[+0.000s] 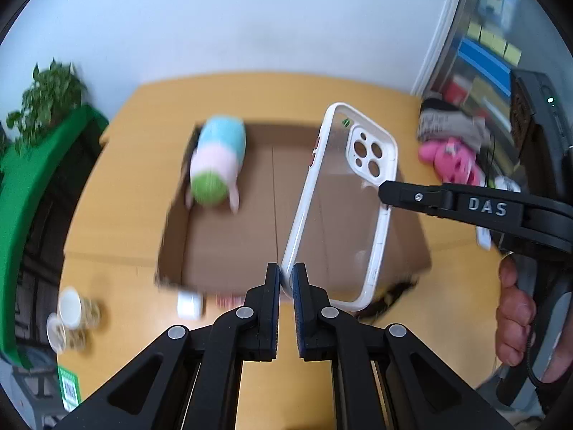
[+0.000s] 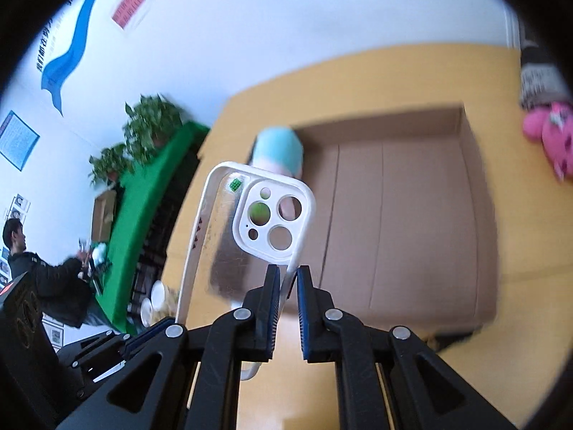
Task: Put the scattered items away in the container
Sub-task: 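Carry the phone case over the box and lower it inside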
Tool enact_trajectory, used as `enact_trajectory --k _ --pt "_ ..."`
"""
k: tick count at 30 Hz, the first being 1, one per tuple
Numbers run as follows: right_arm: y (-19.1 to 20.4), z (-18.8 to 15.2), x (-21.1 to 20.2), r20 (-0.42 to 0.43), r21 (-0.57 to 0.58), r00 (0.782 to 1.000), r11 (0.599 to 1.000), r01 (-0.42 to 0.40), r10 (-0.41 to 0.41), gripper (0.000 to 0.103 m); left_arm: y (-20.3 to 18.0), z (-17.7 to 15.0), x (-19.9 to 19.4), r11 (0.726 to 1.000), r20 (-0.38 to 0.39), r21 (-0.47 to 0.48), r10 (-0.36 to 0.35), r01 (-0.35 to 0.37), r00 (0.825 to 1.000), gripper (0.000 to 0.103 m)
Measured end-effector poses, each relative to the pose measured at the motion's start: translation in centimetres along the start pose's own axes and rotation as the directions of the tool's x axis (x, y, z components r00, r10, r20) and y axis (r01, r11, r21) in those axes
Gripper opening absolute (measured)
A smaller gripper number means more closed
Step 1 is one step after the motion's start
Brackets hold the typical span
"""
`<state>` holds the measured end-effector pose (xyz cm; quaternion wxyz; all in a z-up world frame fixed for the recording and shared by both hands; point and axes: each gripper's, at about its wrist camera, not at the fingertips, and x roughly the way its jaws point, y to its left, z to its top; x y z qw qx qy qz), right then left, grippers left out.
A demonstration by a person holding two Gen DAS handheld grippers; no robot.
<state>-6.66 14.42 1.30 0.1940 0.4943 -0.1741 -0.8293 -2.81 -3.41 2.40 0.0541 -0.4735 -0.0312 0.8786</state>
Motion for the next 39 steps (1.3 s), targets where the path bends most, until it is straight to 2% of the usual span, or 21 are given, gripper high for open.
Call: enact_trajectory --k 6,17,27,39 --pt "-0.4 6.4 0.2 0.028 0.0 1.0 1.0 -0.004 0.004 0.008 -0.3 5.4 0.7 1.0 0.058 -0.003 -0.014 0.014 0.998 0.007" --pt "-1.0 12.8 4.0 -0.007 -0.014 0.998 0.998 0.055 -0.055 0.007 0.3 10.4 6.0 0.996 0.012 -0.054 -0.066 0.067 0.998 0.007" --pt "-4.0 14.7 12.0 -0.127 0.002 0.982 0.99 0.14 -0.139 0.006 1.9 11.1 15.3 0.986 -0.109 -0.114 -0.134 0.121 0.985 0.007" --pt "-8.4 14.8 21.0 -0.245 -0.006 0.947 0.977 0.211 -0.206 0.006 2.2 10.2 24.6 0.982 -0.232 -0.157 -0.136 0.101 0.963 0.007"
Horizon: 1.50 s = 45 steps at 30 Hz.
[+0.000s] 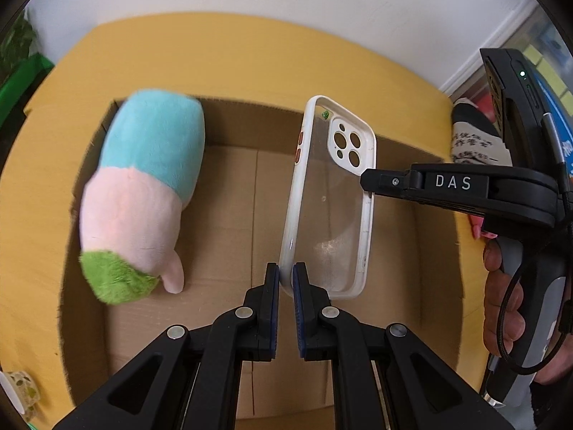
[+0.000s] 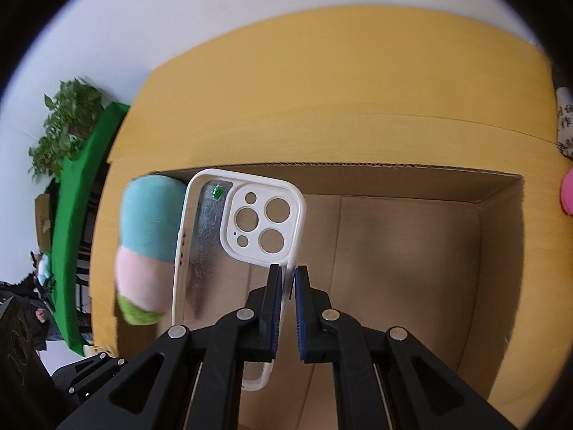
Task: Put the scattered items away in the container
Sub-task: 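Carry the phone case over the box and lower it inside, then open the left gripper to release the phone case onto the box floor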
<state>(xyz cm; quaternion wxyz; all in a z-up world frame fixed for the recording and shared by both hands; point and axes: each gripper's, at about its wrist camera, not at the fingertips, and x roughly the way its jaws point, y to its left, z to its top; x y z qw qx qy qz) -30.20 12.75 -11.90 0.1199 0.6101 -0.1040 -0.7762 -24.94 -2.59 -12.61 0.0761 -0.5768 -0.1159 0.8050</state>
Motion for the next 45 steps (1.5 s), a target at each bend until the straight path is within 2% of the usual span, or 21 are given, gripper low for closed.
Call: enact_trajectory --k 6,13,18,22,24,25,26,27,31,33,34,36,40,45 --pt "-1.0 0.5 4.5 -0.061 -0.007 0.998 1.0 0.028 -0.028 0.006 0.9 0.6 3.9 0.999 -0.051 -0.033 0.022 -0.024 0.998 0.007" --pt "-2.3 0.7 7.1 -0.101 -0.004 0.994 0.999 0.041 -0.041 0.006 0.7 0.9 7.5 0.996 -0.128 -0.032 0.076 -0.081 0.989 0.007" --pt "-2.9 0.3 8.3 -0.116 -0.01 0.992 0.999 0.04 -0.041 0.006 0.8 0.8 8.5 0.993 -0.163 -0.058 0.096 -0.107 0.982 0.007" --pt "-3.1 -0.1 8.4 -0.113 -0.018 0.993 1.0 0.018 -0.02 0.008 0.9 0.6 7.9 0.992 -0.145 -0.081 0.085 -0.098 0.986 0.009" --pt "-3.3 -0.2 7.7 -0.09 -0.014 0.996 1.0 -0.005 0.004 0.009 1.0 0.5 7.0 0.991 -0.122 -0.097 0.075 -0.087 0.99 0.023" --pt "-3.4 -0.3 7.2 -0.078 -0.011 0.997 1.0 -0.013 0.012 0.011 1.0 0.4 6.3 0.991 -0.103 -0.101 0.072 -0.083 0.992 0.041" --pt "-3.5 -0.3 6.5 -0.064 -0.008 0.998 1.0 -0.023 0.023 0.018 0.9 0.3 5.3 0.992 -0.078 -0.104 0.069 -0.077 0.995 0.054" --pt "-3.5 -0.4 5.6 -0.048 -0.006 0.998 0.999 -0.033 0.033 0.025 0.8 0.2 4.4 0.992 -0.055 -0.104 0.066 -0.071 0.996 0.057" --pt "-3.4 -1.6 0.8 0.028 -0.045 0.999 0.998 -0.045 0.046 0.036 -0.5 -0.8 0.1 0.995 0.026 -0.045 0.095 -0.094 0.995 0.066" --pt "-3.1 -2.6 -1.7 0.047 -0.068 0.998 0.997 -0.04 0.043 0.044 -1.3 -1.3 -2.4 0.994 0.065 -0.003 0.105 -0.105 0.992 0.067" --pt "-2.9 -3.4 -3.3 0.061 -0.081 0.998 0.996 -0.031 0.036 0.045 -1.6 -1.7 -3.9 0.994 0.088 0.018 0.109 -0.111 0.99 0.07" --pt "-2.4 -4.9 -6.0 0.096 -0.101 0.995 0.995 -0.014 0.024 0.054 -2.1 -3.1 -6.7 0.99 0.136 0.049 0.123 -0.13 0.983 0.079" --pt "-1.1 -8.1 -11.2 0.179 -0.122 0.984 0.993 0.0 0.022 0.059 -3.5 -5.8 -12.5 0.979 0.238 0.08 0.166 -0.19 0.957 0.094" --pt "-1.4 -13.0 -15.7 0.231 -0.14 0.973 0.989 0.055 -0.022 0.06 -4.8 -9.2 -16.8 0.971 0.293 0.094 0.184 -0.22 0.938 0.095"
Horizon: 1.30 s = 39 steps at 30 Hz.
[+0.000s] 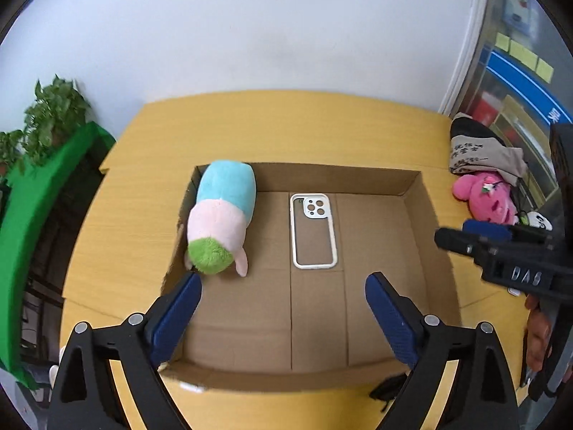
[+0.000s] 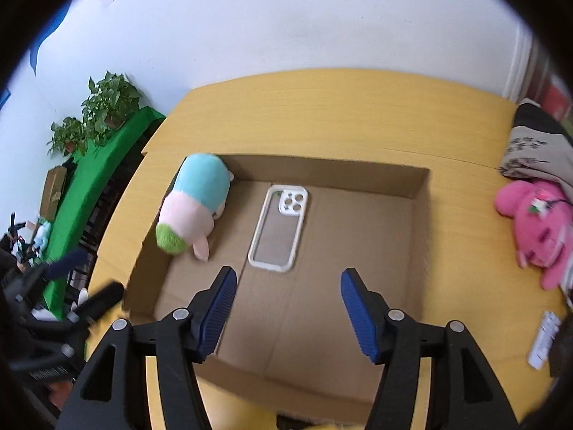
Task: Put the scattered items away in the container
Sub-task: 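Open the left gripper to release the phone case onto the box floor, then move both tools toward the black sunglasses lying beside the box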
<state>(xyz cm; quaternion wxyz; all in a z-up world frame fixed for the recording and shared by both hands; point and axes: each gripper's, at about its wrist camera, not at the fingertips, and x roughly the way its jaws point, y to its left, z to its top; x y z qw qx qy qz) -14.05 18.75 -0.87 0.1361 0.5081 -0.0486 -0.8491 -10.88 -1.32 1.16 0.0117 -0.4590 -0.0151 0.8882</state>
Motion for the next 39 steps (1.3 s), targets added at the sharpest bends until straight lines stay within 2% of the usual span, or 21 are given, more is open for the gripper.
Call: enact_trajectory --k 5,12,18,25,29,32,36,39 --pt "-0.1 -3.0 -3.5 0.033 0.006 0.999 0.999 0.041 -0.041 0.06 -2.3 -1.2 -2.8 0.999 0.024 0.036 -0.006 0.005 1.0 0.095" --pt "-0.2 -6.6 -7.2 0.046 0.015 0.998 0.999 0.041 -0.042 0.06 -5.6 -3.1 -5.3 0.995 0.046 0.091 -0.034 0.03 0.998 0.095" --pt "-0.5 -8.1 -8.8 0.06 0.017 0.997 0.999 0.044 -0.045 0.06 -6.9 -4.1 -6.3 0.993 0.047 0.112 -0.048 0.042 0.998 0.095" --pt "-1.1 -8.7 -8.6 0.049 0.03 0.998 0.999 0.024 -0.025 0.06 -6.9 -5.1 -6.4 0.993 0.039 0.112 -0.044 0.039 0.998 0.095" --pt "-2.5 -10.2 -7.1 -0.006 0.083 1.0 0.997 0.003 -0.002 0.06 -6.8 -6.7 -5.3 0.99 -0.006 0.136 -0.049 0.049 0.999 0.095" --pt "-4.5 -12.3 -5.0 -0.082 0.18 0.996 0.984 -0.019 0.034 0.06 -7.1 -8.3 -4.1 0.982 -0.055 0.173 -0.07 0.078 0.996 0.095" --pt "-7.6 -15.9 -1.8 -0.183 0.324 0.981 0.946 0.004 0.059 0.06 -7.8 -10.8 -1.6 0.965 -0.142 0.212 -0.127 0.155 0.982 0.095" --pt "-9.4 -18.1 0.4 -0.235 0.439 0.967 0.899 0.013 0.101 0.06 -8.7 -12.3 0.1 0.946 -0.2 0.243 -0.166 0.213 0.966 0.095"
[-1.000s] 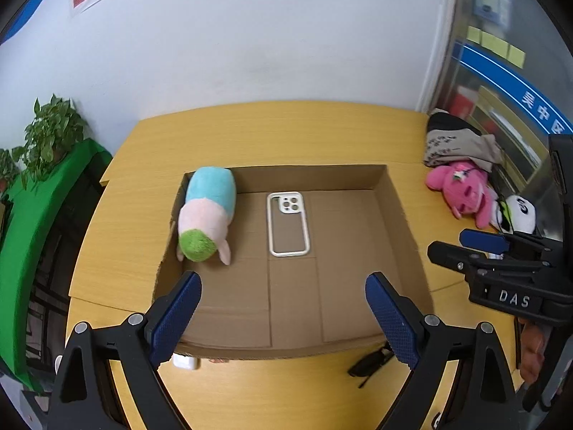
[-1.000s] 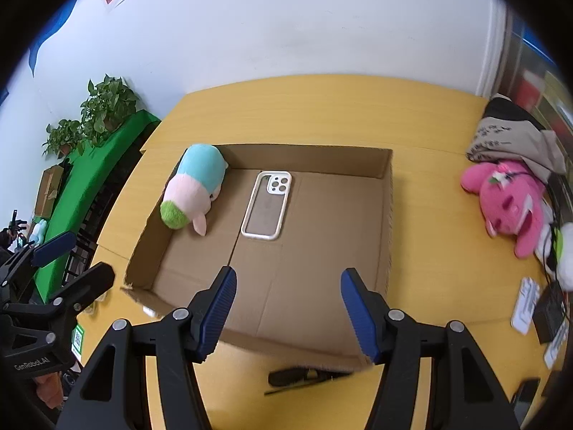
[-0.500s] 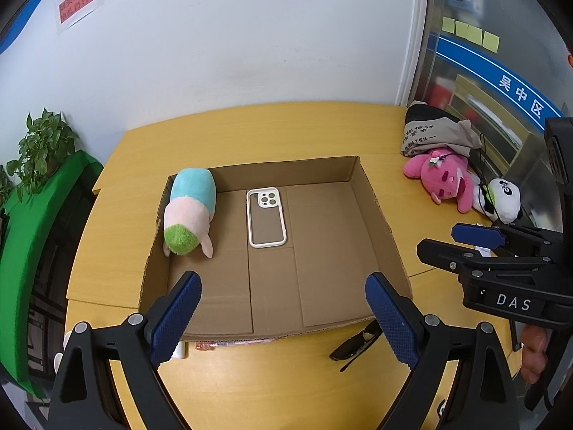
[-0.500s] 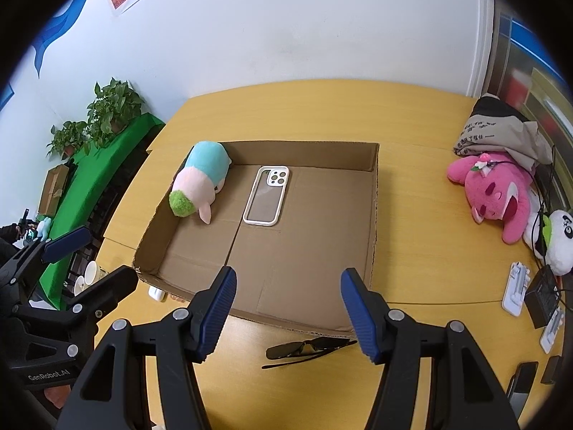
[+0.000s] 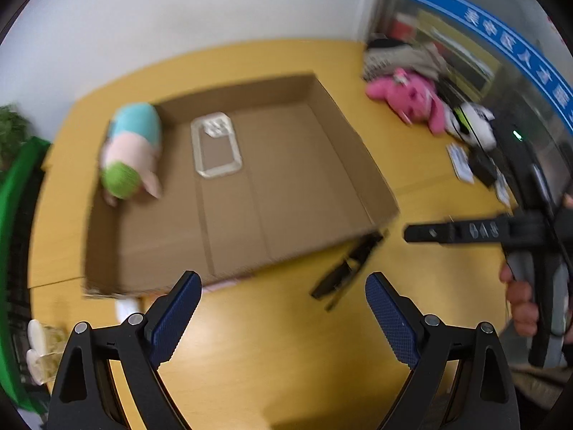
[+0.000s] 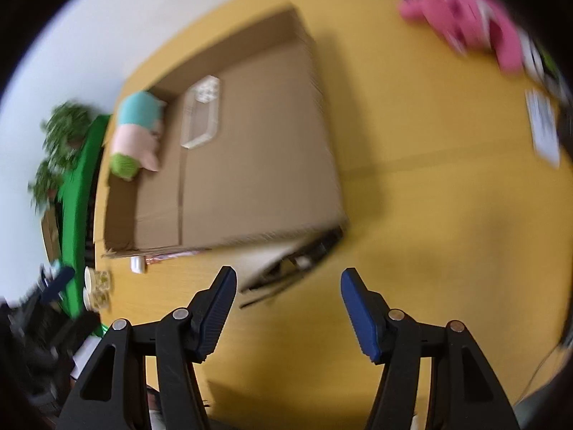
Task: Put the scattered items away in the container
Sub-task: 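Move both tools toward the black sunglasses lying beside the box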
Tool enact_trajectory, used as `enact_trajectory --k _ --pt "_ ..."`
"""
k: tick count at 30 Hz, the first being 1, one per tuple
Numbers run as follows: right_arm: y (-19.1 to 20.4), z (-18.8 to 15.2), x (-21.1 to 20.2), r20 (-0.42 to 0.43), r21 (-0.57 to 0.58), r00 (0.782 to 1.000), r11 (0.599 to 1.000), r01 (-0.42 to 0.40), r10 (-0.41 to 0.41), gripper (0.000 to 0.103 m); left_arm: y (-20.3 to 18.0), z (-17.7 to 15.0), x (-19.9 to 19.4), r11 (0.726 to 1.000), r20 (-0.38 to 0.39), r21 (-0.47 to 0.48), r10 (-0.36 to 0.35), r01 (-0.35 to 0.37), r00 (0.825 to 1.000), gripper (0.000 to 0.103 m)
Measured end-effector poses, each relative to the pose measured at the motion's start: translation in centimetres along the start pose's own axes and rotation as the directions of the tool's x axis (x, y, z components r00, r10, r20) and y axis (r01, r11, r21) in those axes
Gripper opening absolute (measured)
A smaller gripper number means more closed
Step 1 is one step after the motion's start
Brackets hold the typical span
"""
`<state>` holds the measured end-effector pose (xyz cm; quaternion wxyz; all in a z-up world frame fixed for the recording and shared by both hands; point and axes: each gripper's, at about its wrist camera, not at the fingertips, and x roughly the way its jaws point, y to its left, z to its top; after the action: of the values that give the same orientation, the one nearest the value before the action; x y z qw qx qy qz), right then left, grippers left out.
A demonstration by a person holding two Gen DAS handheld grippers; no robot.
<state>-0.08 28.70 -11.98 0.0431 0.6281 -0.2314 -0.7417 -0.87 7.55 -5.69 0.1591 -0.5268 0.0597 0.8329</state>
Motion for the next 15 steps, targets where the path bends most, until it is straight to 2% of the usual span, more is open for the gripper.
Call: enact_trajectory --k 3,8,12,15 --pt "-1.5 -0.4 2.2 -0.049 0.079 0.999 0.997 -0.019 0.022 0.06 -1.0 -0.8 2.3 0.998 -0.042 0.067 -0.016 0.019 0.999 0.095" --pt "-3.5 -1.0 5.1 -0.084 0.243 0.989 0.965 -0.099 0.123 0.06 -2.6 -1.8 5.6 0.982 -0.084 0.184 -0.024 0.04 0.996 0.095" --pt "-4.4 -0.7 6.8 -0.069 0.34 0.98 0.928 -0.154 0.188 0.06 -3.9 -2.6 8.6 0.955 -0.125 0.29 -0.022 0.058 0.992 0.095" --pt "-4.8 -0.2 8.2 -0.064 0.382 0.984 0.915 -0.131 0.167 0.06 -5.1 -3.4 11.0 0.926 -0.153 0.372 -0.005 0.062 0.988 0.095"
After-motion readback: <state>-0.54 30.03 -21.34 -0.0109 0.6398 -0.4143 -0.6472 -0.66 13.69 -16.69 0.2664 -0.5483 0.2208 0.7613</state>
